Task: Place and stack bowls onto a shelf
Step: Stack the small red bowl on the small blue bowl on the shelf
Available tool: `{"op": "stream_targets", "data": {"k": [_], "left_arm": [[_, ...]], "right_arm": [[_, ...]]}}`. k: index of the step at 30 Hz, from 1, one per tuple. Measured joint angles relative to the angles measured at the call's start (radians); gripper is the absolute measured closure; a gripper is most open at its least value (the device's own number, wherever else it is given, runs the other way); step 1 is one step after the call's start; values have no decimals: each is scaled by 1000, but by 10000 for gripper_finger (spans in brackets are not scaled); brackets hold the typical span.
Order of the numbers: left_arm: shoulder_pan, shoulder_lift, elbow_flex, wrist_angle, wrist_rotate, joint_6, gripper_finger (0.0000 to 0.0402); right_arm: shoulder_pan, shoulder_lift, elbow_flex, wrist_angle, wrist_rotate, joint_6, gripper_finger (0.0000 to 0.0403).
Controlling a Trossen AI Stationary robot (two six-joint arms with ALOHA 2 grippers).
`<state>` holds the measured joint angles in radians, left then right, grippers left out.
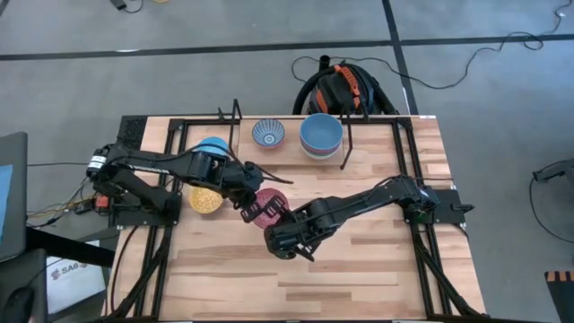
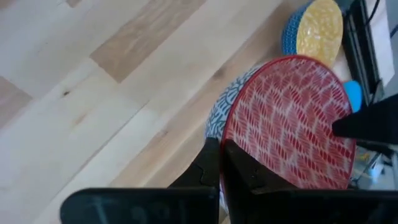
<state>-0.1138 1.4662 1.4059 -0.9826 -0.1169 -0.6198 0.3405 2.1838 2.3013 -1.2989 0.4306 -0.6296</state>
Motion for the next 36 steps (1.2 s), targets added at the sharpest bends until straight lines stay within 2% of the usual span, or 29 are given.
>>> {"op": "stream_targets", "data": {"k": [8, 17, 25, 29, 34, 36], "left_arm": [[0, -8, -1, 41, -5, 212, 348], [0, -21, 0, 45, -47, 257, 333], [-2, -21, 0, 9, -65, 199, 334], [-1, -21, 0, -6, -75, 185, 347], [-1, -37, 1, -22, -119, 157, 357], [-2, -51, 2, -16, -122, 144, 358]], "right_arm": [[14, 1, 0, 1, 39, -105, 384], [9, 3, 0, 17, 46, -106, 384], [-8, 5, -2, 27, 26, -40, 384], [-32, 13, -2, 59, 7, 25, 384], [-80, 14, -2, 62, -76, 93, 384], [-96, 14, -2, 65, -78, 104, 384]]}}
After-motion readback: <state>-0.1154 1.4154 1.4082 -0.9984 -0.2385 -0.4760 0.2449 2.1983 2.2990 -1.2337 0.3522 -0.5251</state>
